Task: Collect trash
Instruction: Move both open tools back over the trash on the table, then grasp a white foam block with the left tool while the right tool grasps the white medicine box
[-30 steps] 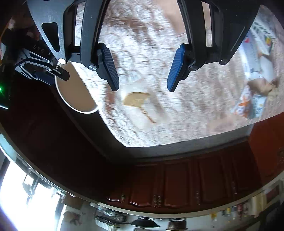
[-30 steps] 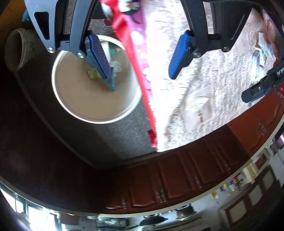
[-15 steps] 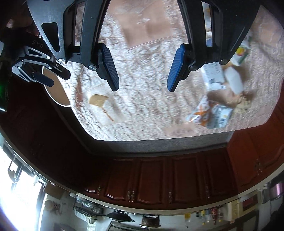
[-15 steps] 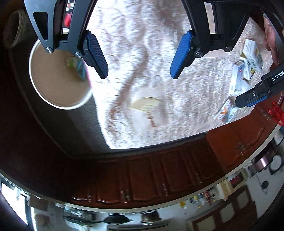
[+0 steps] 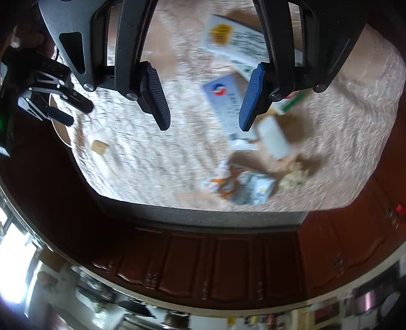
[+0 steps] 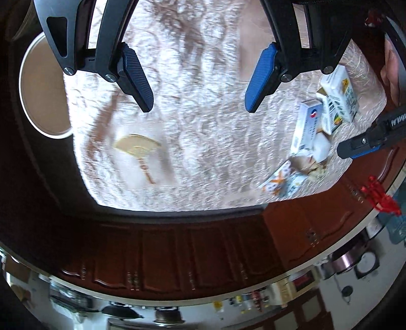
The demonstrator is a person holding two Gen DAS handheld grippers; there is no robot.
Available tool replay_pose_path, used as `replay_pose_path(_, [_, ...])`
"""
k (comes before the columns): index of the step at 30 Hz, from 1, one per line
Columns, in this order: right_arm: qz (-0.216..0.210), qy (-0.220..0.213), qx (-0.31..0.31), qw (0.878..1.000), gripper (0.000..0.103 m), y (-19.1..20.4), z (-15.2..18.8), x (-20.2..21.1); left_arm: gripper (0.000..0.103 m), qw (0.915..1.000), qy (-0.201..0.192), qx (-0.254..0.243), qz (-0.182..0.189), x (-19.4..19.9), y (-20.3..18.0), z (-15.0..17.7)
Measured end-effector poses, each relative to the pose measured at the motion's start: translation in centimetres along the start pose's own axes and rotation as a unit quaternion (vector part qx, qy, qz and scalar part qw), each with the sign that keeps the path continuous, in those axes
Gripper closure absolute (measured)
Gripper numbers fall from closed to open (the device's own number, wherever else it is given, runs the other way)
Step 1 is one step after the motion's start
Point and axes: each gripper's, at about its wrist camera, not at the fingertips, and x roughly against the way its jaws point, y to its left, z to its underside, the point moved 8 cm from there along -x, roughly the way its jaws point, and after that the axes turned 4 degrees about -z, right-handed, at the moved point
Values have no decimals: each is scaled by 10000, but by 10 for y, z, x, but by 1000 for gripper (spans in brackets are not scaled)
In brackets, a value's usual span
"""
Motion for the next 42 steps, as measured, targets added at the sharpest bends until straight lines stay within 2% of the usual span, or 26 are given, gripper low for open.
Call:
replay_pose_path(5, [-271, 175, 191, 9993, 31, 30, -4, -15, 48, 9987, 263, 434, -110, -12, 53, -3])
replay_pose_path(11, [-550, 432, 469, 9964, 31, 72, -6, -39, 48, 9928, 605, 1032, -34, -32, 94, -9])
replay_pose_path(21, [-812, 686, 726, 9917, 31, 117, -16, -77, 48, 9810, 1184, 1534, -87, -99, 106, -13])
replay_pose_path(24, [-908, 776, 755, 9900, 31, 128, -20, -91, 49, 9782, 1296, 1621, 7, -115, 109, -13])
replay_pose_path(25, [-960, 812, 747, 9892, 31, 132, -22, -97, 59, 9780, 1359, 1584, -2, -119, 110, -12])
replay_pose_path(26, [-991, 843, 738, 9888, 31, 136, -22, -101, 75, 9780, 1414, 1534, -2, -123, 111, -11])
replay_pose_path(27, [-1034, 899, 724, 9879, 31, 140, -23, -108, 75, 9781, 1467, 1477, 25, -125, 112, -10])
replay_pose_path(33, [-1270, 1199, 708, 9821, 31, 169, -27, -146, 78, 9836, 1216, 1329, 16, -110, 125, -19])
replay_pose_path(37, [-1306, 1577, 625, 9768, 31, 183, -21, -173, 78, 9856, 1126, 1257, -55, -101, 128, -19])
replay_pose_path(38, [-1265, 1640, 606, 9764, 37, 183, -19, -179, 78, 9862, 1096, 1235, -79, -100, 129, -21])
replay_pose_path(39, [-1256, 1641, 612, 9765, 54, 186, -15, -177, 78, 9868, 1066, 1216, -92, -99, 129, -22])
replay_pose_path(42, [-1223, 1521, 650, 9786, 55, 181, -14, -173, 78, 9887, 959, 1152, -74, -91, 123, -25])
